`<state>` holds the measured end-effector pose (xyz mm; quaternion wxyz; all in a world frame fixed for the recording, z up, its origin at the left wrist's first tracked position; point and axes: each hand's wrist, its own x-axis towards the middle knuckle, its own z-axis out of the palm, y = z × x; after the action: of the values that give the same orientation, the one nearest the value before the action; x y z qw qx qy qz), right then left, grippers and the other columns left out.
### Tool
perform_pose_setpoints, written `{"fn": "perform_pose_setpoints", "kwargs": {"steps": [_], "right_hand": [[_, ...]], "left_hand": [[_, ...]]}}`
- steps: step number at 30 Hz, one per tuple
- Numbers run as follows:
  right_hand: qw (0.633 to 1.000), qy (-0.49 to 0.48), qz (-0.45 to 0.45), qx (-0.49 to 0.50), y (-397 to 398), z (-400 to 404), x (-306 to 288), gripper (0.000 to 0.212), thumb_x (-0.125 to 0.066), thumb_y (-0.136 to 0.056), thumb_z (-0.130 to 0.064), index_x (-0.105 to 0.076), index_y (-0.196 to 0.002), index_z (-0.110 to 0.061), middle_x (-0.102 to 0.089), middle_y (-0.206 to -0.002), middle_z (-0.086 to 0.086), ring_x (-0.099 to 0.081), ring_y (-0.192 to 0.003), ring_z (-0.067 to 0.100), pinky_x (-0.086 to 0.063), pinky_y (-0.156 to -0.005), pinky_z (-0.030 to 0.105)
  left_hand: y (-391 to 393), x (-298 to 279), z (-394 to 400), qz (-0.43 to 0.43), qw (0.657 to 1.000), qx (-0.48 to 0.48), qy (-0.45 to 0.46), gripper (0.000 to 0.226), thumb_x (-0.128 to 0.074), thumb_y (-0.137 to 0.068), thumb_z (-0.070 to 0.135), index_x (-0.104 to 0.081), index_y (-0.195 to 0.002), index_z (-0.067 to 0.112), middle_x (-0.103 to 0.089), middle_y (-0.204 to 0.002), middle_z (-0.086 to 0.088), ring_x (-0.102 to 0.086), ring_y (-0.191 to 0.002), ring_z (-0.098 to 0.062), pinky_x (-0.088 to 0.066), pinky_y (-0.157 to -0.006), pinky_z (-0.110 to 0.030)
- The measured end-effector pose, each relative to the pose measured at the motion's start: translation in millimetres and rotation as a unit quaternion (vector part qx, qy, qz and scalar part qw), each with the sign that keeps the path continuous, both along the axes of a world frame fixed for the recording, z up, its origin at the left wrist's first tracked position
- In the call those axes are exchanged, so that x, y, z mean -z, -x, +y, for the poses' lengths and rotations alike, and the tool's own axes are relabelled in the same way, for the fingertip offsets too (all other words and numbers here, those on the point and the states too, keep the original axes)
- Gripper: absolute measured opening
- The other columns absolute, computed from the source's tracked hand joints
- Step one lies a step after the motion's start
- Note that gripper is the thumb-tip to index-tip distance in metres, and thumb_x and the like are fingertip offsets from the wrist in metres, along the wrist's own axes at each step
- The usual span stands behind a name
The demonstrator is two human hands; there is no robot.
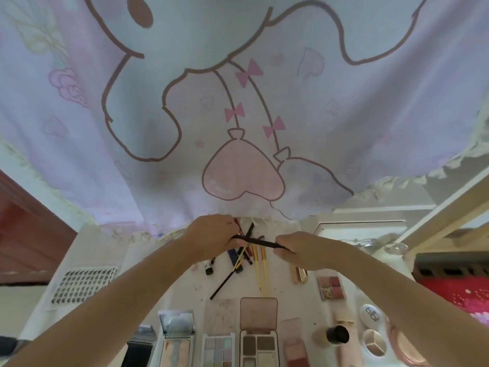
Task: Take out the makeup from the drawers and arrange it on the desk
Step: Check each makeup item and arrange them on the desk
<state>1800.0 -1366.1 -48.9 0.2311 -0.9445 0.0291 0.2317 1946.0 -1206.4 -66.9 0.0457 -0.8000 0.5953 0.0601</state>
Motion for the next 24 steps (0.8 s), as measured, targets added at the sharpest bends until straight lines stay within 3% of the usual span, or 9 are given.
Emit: {"fn": "perform_pose_setpoints", "kwargs": {"steps": [2, 5, 7, 10, 11, 13, 16, 21, 24], "right_hand": [[0.997, 0.059, -0.042, -0.022, 0, 2, -2, 0.030, -0.030, -0.098, -0.030, -0.031, -0.069, -0.023, -0.036, -0.058, -0.006, -0.033, -0.048, 0.007, -0.027, -0.047, 0.019], [0.973, 0.186, -0.116, -0.067, 0, -1, -6, 0.027, -0.027, -0.098, -0.036, -0.042, -0.089, -0.015, -0.035, -0.054, -0.007, -0.033, -0.045, 0.007, -0.024, -0.043, 0.020], [0.952, 0.268, -0.135, -0.066, 7, -17, -8, 0.031, -0.027, -0.097, -0.038, -0.044, -0.097, -0.012, -0.046, -0.057, -0.003, -0.045, -0.047, 0.013, -0.026, -0.042, 0.023], [0.899, 0.377, -0.223, 0.005, 26, -59, -16, 0.033, -0.042, -0.094, -0.033, -0.055, -0.080, -0.005, -0.060, -0.050, 0.005, -0.058, -0.042, 0.017, -0.037, -0.035, 0.020], [0.888, 0.394, -0.236, 0.037, 31, -70, -19, 0.039, -0.038, -0.095, -0.035, -0.055, -0.081, -0.004, -0.061, -0.050, 0.004, -0.060, -0.043, 0.017, -0.038, -0.037, 0.018], [0.923, 0.322, -0.192, 0.088, 33, -75, -14, 0.033, -0.031, -0.096, -0.038, -0.046, -0.096, -0.008, -0.061, -0.063, 0.001, -0.063, -0.060, 0.020, -0.038, -0.048, 0.021], [0.967, 0.173, -0.163, 0.091, 15, -52, -4, 0.014, -0.033, -0.096, -0.025, -0.030, -0.089, -0.013, -0.040, -0.056, -0.005, -0.043, -0.047, 0.013, -0.027, -0.043, 0.019], [0.974, 0.073, -0.199, 0.081, 2, -24, -2, 0.009, -0.034, -0.096, -0.023, -0.033, -0.088, -0.018, -0.038, -0.060, -0.009, -0.035, -0.050, 0.004, -0.027, -0.047, 0.017], [0.971, 0.060, -0.217, 0.077, -1, -20, -1, 0.008, -0.036, -0.096, -0.023, -0.035, -0.089, -0.018, -0.035, -0.061, -0.012, -0.034, -0.051, 0.003, -0.026, -0.049, 0.014]], "left_hand": [[-3, -3, -1, -0.004, 1.000, 0.005, -0.003, 0.044, -0.029, -0.092, 0.051, -0.055, -0.095, 0.016, -0.042, -0.079, 0.009, -0.047, -0.081, -0.011, -0.031, -0.062, -0.019], [-6, -7, -4, 0.030, 0.999, 0.013, 0.013, 0.038, -0.030, -0.092, 0.051, -0.040, -0.072, 0.021, -0.031, -0.063, 0.012, -0.038, -0.064, -0.008, -0.022, -0.050, -0.016], [-17, -7, 3, 0.049, 0.998, -0.035, 0.002, 0.044, -0.030, -0.091, 0.052, -0.035, -0.062, 0.020, -0.033, -0.061, 0.011, -0.038, -0.059, -0.008, -0.025, -0.052, -0.017], [-47, -6, 34, 0.056, 0.984, -0.166, -0.038, 0.047, -0.025, -0.092, 0.053, -0.044, -0.067, 0.018, -0.038, -0.063, 0.009, -0.046, -0.071, -0.013, -0.033, -0.066, -0.022], [-53, -3, 41, 0.048, 0.983, -0.173, -0.042, 0.046, -0.024, -0.093, 0.053, -0.045, -0.071, 0.017, -0.038, -0.063, 0.009, -0.047, -0.073, -0.013, -0.034, -0.068, -0.022], [-49, 0, 38, 0.043, 0.986, -0.154, -0.039, 0.045, -0.024, -0.093, 0.052, -0.044, -0.071, 0.018, -0.037, -0.063, 0.009, -0.046, -0.070, -0.012, -0.035, -0.065, -0.022], [-32, 2, 14, 0.040, 0.992, -0.118, 0.000, 0.045, -0.026, -0.093, 0.051, -0.035, -0.061, 0.022, -0.035, -0.061, 0.007, -0.041, -0.061, -0.011, -0.029, -0.051, -0.018], [-26, 0, 3, 0.036, 0.993, -0.112, 0.025, 0.044, -0.026, -0.092, 0.052, -0.029, -0.058, 0.024, -0.034, -0.060, 0.007, -0.033, -0.051, -0.005, -0.027, -0.049, -0.016], [-25, 1, 5, 0.017, 0.994, -0.111, 0.015, 0.044, -0.024, -0.092, 0.052, -0.036, -0.062, 0.022, -0.034, -0.061, 0.008, -0.033, -0.052, -0.004, -0.027, -0.049, -0.015]]}}
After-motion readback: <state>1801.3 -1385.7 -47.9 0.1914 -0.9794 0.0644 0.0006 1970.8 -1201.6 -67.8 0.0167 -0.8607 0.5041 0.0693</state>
